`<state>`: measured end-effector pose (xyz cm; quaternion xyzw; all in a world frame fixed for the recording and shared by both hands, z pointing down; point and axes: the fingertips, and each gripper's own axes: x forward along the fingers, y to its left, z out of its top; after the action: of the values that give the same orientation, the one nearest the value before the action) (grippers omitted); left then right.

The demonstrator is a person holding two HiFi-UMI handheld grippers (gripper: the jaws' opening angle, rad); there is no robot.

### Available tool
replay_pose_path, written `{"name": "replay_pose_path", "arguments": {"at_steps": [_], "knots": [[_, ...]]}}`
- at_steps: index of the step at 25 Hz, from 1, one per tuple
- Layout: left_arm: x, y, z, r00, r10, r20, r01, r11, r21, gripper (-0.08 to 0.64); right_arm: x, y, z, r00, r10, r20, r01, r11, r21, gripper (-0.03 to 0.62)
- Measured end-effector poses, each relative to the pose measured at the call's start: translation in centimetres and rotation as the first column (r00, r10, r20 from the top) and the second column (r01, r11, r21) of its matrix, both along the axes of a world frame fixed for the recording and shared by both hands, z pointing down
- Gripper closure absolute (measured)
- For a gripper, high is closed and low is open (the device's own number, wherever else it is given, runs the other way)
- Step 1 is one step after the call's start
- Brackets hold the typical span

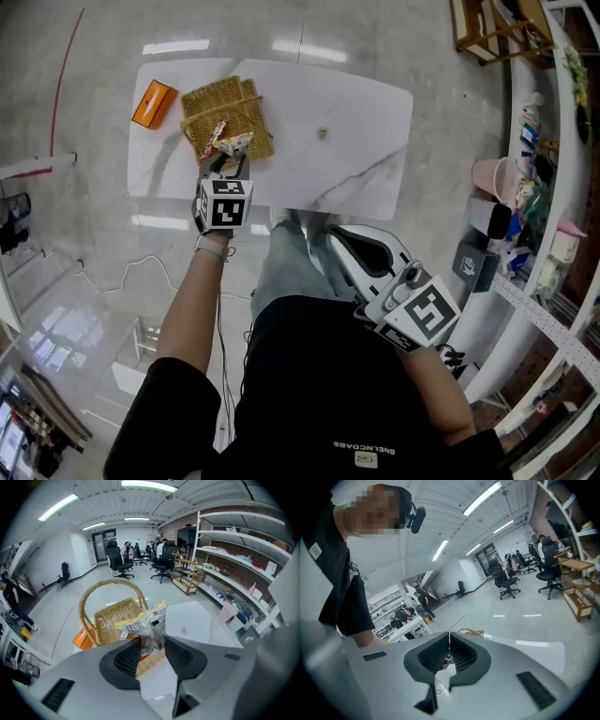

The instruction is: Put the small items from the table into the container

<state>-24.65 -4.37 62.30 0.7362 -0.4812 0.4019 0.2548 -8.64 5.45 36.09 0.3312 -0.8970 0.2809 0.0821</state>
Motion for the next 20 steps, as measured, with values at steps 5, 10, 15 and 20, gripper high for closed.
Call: {"name": "replay_pose_path", "arguments": {"at_steps": [5,10,15,20], "knots": [[-2.2,-1.0,0.1,0.999,-0.038,0.005,0.038,0.999,0.003,0.396,-1.1,-0.8,-0.1,1.0,-0.008,-0.014,0.008,1.0,0.01,0.58],[-3.0,-2.4,0.3,0.999,-0.042,-0.003,0.042,0.999,0.002,0.394,-1.5,-1.5,0.2,1.0,0.005,-0.022,-0.005,1.0,0.002,0.58],[-3.0,-3.3,0.6,0.999,-0.042,-0.01,0.042,0.999,0.004,0.394,-1.3,-1.8,0.1,0.999,0.021,-0.028,-0.021,1.0,0.005,0.58],[-3.1,-3.8,1.5,0.998,-0.067,-0.008,0.067,0.998,-0.002,0.394,-1.2,-1.9,0.5,0.999,0.035,-0.035,-0.035,0.999,-0.009,0.58]]}}
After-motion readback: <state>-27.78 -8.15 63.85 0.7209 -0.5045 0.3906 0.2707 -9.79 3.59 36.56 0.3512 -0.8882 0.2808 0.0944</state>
